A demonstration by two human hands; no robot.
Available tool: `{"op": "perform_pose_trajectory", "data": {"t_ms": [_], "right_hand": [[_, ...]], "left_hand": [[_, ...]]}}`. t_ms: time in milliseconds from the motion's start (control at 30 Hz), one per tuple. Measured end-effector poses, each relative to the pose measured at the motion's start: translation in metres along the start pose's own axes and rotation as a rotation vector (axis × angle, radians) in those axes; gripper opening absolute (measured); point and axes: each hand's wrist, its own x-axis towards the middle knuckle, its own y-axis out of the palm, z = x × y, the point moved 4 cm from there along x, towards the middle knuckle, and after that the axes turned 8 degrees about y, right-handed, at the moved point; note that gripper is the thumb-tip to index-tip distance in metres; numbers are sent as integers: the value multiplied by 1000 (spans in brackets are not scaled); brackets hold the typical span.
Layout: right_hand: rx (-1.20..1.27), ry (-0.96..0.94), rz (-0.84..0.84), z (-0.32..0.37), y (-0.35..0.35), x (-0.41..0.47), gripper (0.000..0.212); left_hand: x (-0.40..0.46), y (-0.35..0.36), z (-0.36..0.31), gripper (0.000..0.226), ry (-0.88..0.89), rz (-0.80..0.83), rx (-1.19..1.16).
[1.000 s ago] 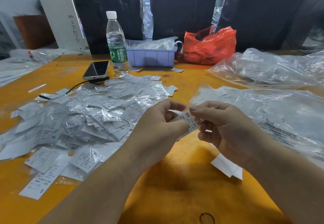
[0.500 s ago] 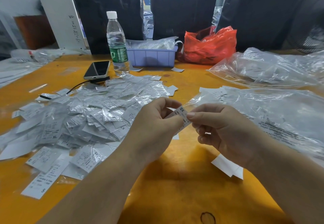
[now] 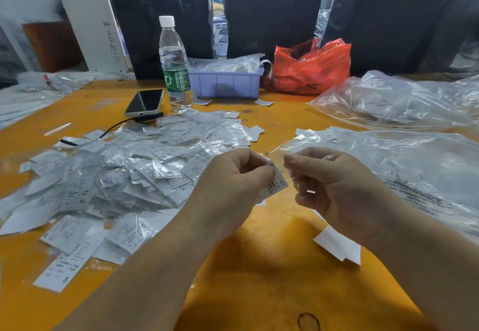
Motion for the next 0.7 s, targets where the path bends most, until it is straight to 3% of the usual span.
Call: {"op": "perform_pose_trajectory", "data": {"t_ms": [467, 700], "right_hand": [[-77, 24, 64, -1, 4, -1, 18], [-60, -1, -10, -1, -2, 0, 13]], "left_hand": [[-1, -1, -5, 14, 62, -4, 10], [-1, -1, -4, 12, 52, 5, 10]]}}
